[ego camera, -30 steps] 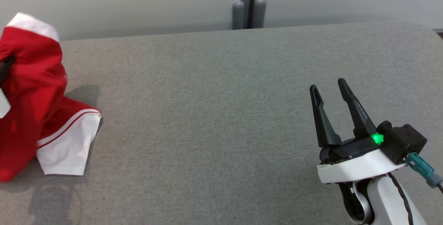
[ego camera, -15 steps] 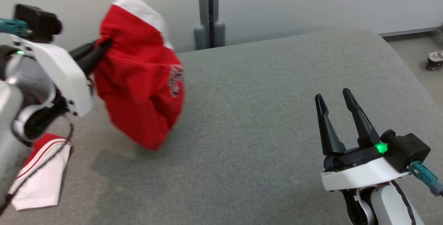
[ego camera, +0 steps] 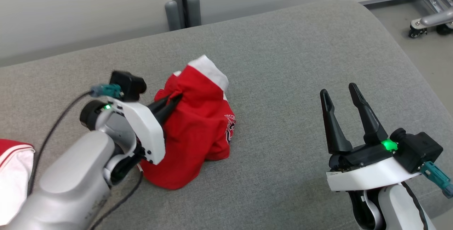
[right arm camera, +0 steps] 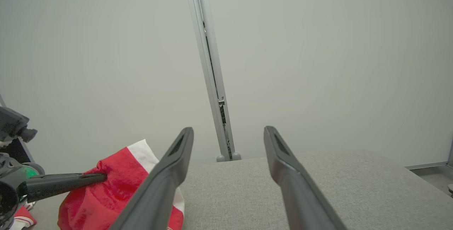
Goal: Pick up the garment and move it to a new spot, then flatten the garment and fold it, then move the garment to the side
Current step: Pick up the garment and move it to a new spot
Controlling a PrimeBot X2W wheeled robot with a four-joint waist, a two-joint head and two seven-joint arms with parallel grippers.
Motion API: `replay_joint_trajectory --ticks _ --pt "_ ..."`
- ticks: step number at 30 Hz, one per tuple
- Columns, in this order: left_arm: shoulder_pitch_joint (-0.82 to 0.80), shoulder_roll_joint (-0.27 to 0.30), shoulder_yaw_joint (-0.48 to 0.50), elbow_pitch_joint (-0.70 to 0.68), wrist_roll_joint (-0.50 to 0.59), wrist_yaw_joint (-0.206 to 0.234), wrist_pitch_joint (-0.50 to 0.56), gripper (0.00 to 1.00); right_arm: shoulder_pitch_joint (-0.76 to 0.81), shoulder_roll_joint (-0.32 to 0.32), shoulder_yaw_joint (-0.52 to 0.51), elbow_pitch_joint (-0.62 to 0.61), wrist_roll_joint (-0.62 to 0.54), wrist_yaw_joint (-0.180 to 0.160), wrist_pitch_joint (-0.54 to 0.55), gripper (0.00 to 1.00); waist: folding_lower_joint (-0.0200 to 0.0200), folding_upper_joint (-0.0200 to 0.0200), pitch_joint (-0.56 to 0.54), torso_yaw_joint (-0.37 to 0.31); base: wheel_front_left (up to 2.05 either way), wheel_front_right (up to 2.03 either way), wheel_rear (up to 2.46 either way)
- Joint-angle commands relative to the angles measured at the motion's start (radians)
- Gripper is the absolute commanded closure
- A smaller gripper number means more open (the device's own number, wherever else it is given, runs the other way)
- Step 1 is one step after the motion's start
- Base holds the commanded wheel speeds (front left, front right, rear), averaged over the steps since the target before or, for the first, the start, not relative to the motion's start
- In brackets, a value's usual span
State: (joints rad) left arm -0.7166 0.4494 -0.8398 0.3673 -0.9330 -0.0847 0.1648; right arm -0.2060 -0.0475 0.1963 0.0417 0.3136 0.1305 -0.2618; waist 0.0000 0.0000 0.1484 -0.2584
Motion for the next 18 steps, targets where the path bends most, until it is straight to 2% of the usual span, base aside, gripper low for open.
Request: replay_joint_trajectory --ticks 1,5,6,7,8,13,18 --pt "0.010 -0.032 -0.014 0.067 0.019 -0.012 -0.049 1.00 -0.010 -0.006 0.001 -0.007 0.003 0.000 -0.005 0.00 0.0000 0.0000 0.017 -0.010 0.00 0.00 0.00" --pt "0.018 -0.108 -0.039 0.213 0.037 -0.029 -0.148 1.00 -0.017 -0.006 0.009 -0.013 0.015 0.000 -0.005 0.00 0.0000 0.0000 0.021 -0.008 0.00 0.00 0.00" --pt "0.016 -0.121 -0.042 0.243 0.039 -0.032 -0.167 0.87 -0.019 -0.006 0.007 -0.016 0.016 0.000 -0.005 0.00 0.0000 0.0000 0.021 -0.005 0.00 0.00 0.00" --pt "0.013 -0.135 -0.051 0.272 0.041 -0.036 -0.178 0.57 -0.020 -0.006 0.002 -0.018 0.021 0.000 -0.005 0.00 0.0000 0.0000 0.020 -0.002 0.00 0.00 0.00" --pt "0.010 -0.146 -0.060 0.297 0.043 -0.038 -0.187 0.00 -0.018 -0.006 -0.003 -0.019 0.021 0.000 -0.005 0.00 0.0000 0.0000 0.018 0.003 0.00 0.00 0.00" --pt "-0.014 -0.172 -0.083 0.342 0.043 -0.045 -0.261 0.00 0.002 -0.005 -0.023 -0.021 0.003 0.000 -0.005 0.00 0.0000 0.0000 -0.001 0.034 0.00 0.00 0.00" --pt "-0.009 -0.161 -0.090 0.309 0.024 -0.047 -0.304 0.00 0.013 -0.006 -0.029 -0.026 -0.001 0.000 -0.005 0.00 0.0000 0.0000 -0.020 0.061 0.00 0.00 0.00"
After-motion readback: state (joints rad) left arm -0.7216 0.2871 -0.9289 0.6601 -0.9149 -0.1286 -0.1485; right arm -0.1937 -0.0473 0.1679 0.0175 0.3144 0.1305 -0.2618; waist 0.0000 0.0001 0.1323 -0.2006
